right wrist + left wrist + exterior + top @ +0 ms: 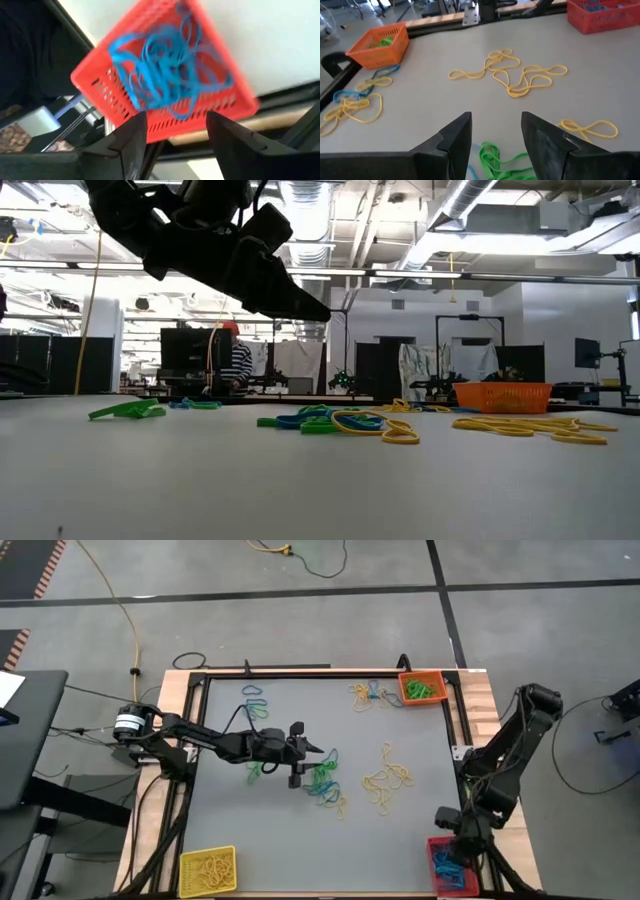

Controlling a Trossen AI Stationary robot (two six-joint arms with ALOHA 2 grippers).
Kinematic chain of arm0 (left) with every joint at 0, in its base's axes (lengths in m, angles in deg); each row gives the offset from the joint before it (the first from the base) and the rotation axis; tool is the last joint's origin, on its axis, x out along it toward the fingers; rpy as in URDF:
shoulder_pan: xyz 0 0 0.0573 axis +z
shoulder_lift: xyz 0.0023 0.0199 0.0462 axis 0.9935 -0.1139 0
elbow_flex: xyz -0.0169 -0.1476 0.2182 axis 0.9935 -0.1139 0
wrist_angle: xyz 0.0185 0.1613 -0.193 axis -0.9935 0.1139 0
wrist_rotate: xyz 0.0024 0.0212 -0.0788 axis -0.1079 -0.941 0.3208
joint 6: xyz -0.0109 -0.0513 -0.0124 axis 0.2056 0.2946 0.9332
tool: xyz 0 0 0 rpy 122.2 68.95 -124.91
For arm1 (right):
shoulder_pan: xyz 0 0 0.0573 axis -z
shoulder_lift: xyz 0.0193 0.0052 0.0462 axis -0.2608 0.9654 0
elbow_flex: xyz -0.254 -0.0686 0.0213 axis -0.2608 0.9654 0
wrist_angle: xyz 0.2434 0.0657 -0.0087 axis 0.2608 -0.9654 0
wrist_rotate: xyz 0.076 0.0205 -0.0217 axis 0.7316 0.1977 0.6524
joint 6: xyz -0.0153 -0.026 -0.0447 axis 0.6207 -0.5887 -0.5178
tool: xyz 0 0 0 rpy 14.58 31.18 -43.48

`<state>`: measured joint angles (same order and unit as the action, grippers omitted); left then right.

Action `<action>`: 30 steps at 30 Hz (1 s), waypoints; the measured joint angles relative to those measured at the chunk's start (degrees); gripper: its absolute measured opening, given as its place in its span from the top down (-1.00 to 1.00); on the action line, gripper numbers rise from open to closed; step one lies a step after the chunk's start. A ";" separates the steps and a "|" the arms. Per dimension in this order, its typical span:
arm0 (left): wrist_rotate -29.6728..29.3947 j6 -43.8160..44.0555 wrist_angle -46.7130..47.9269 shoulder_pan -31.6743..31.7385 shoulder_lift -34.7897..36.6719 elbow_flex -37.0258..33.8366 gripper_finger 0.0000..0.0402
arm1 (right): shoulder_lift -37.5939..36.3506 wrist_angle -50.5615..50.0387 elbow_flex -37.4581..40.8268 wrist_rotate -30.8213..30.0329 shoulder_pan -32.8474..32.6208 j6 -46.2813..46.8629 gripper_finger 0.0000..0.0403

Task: Sort rubber bands into baskets
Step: Put the blue rubber band into the red bin

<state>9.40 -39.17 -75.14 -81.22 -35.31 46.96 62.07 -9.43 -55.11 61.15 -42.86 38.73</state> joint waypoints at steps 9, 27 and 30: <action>-0.04 1.97 5.21 0.00 -0.02 0.00 0.19 | -2.77 -5.40 0.00 -5.16 8.32 -14.90 -0.14; 0.02 7.24 12.14 -4.58 -0.02 0.00 0.19 | -2.65 8.40 1.96 -49.99 23.81 -59.51 -0.14; 0.04 7.32 11.67 -5.93 -0.73 0.00 0.19 | -2.65 16.77 4.99 -56.10 25.57 -66.19 -0.14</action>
<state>9.45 -31.85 -63.47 -87.15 -36.05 46.96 59.42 7.34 -50.12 5.05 -17.29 -27.45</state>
